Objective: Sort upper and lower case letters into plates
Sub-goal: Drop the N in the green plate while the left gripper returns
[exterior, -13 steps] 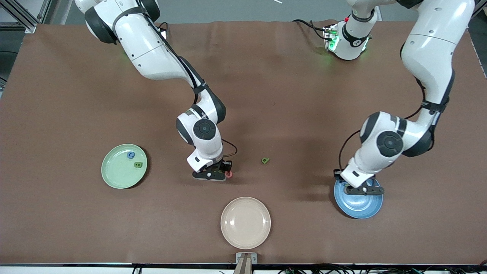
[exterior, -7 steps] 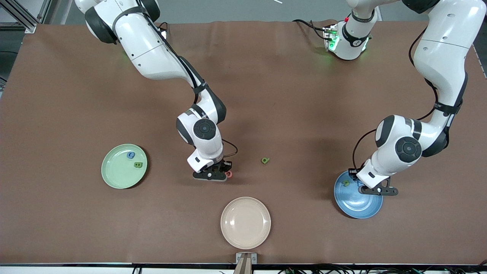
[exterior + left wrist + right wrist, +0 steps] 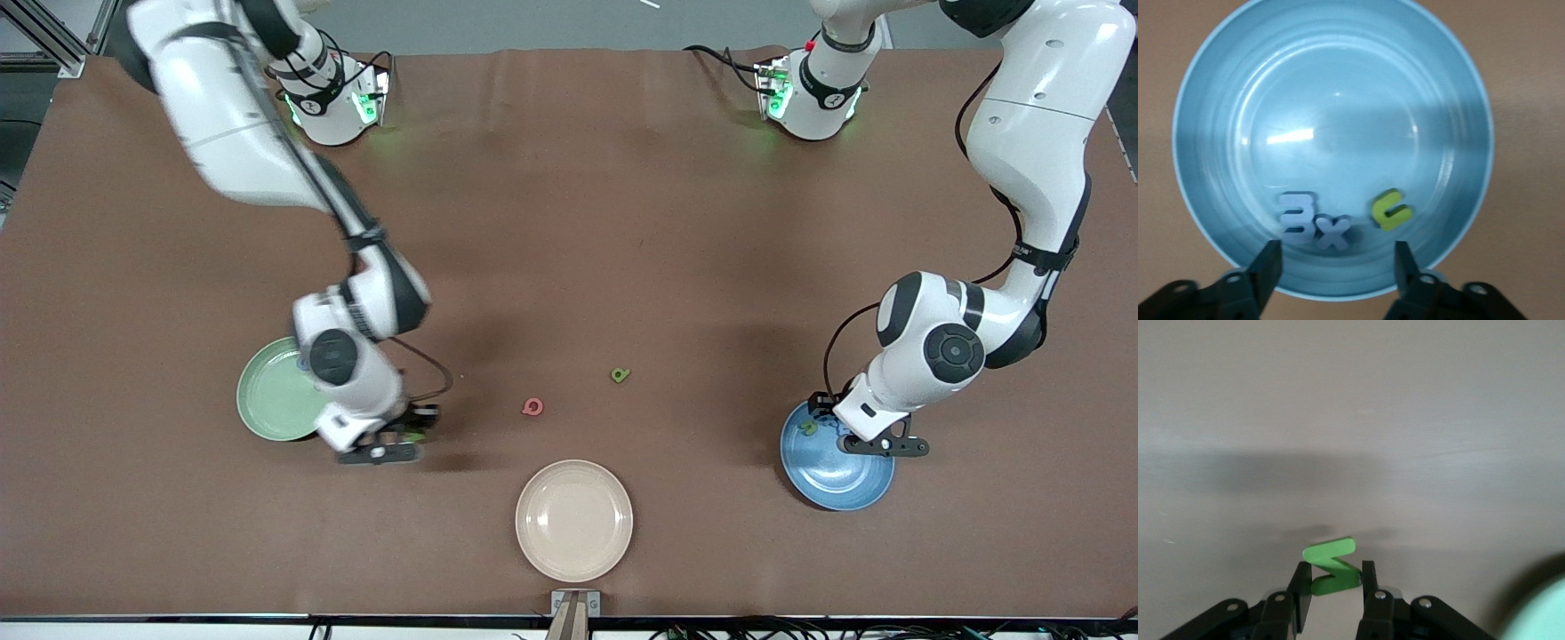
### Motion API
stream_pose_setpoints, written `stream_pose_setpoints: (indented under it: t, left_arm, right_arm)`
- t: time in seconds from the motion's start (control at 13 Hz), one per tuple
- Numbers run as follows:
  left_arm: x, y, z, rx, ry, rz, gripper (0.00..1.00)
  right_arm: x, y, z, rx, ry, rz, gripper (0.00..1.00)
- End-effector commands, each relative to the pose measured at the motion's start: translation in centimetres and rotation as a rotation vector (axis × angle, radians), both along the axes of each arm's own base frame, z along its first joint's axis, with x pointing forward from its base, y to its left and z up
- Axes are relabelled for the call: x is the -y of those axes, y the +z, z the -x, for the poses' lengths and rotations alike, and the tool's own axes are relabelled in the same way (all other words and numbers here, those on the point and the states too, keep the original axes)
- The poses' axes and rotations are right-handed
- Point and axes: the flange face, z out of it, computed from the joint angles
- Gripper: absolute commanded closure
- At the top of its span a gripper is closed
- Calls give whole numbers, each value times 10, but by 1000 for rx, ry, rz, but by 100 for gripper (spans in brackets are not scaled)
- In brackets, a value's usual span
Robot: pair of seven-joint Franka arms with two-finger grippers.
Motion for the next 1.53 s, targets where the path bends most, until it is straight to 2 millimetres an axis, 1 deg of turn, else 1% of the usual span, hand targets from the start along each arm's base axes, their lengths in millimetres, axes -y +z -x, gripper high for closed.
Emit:
stream_pose_setpoints:
  t: [0.0, 0.08, 0.15, 0.23, 0.31, 0.38, 0.46, 0.54, 0.61, 0.69, 0.77, 0.84, 0.92, 1.0, 1.07, 1.15, 1.23, 1.3, 1.38, 1.46]
  left_arm:
    - [19, 21, 0, 21, 9, 3, 18]
    - [37, 25, 3, 11, 16, 18, 15]
    - [52, 29, 6, 4, 50, 31, 0]
    - [69, 35, 11, 1, 78, 44, 0]
    - [84, 37, 15, -8, 92, 50, 0]
    - [99, 35, 20, -16, 107, 51, 0]
    - [125, 34, 27, -20, 132, 54, 0]
    - [149, 35, 35, -22, 174, 57, 0]
    - [170, 34, 41, -23, 228, 61, 0]
    - [197, 38, 46, -20, 269, 75, 0]
    - [221, 35, 53, -25, 306, 82, 0]
    - [241, 31, 59, -30, 354, 89, 0]
    - [265, 24, 68, -39, 393, 91, 1]
    - [281, 19, 73, -43, 429, 92, 1]
    - [295, 12, 76, -46, 472, 92, 2]
    - [308, 3, 79, -48, 505, 89, 4]
    - [321, -2, 80, -36, 526, 84, 7]
    - [330, -9, 82, -24, 550, 72, 11]
    - [338, -16, 84, -14, 570, 58, 15]
    - [342, -17, 82, -3, 596, 59, 19]
  right_arm:
    - [75, 45, 18, -86, 100, -45, 100]
    - [103, 43, 25, -107, 134, -41, 100]
    - [130, 35, 34, -113, 162, -39, 100]
    - [152, 25, 45, -114, 173, -40, 100]
    - [170, 16, 54, -109, 183, -42, 100]
    - [186, 3, 63, -107, 191, -46, 100]
    - [202, -12, 73, -92, 193, -55, 100]
    - [210, -22, 80, -80, 196, -59, 100]
    - [215, -28, 85, -76, 190, -59, 100]
    - [217, -29, 86, -82, 188, -60, 98]
    - [217, -30, 87, -89, 188, -60, 94]
    - [218, -29, 87, -91, 189, -57, 55]
    - [219, -27, 84, -85, 190, -53, 2]
    - [213, -22, 81, -79, 190, -51, 0]
    - [201, -16, 75, -67, 187, -48, 0]
    - [184, -9, 70, -72, 150, -47, 0]
    - [148, 2, 62, -91, 65, -41, 0]
    - [110, 14, 55, -90, -15, -36, 0]
    - [70, 27, 49, -69, -80, -40, 0]
    - [29, 33, 46, -54, -152, -53, 0]
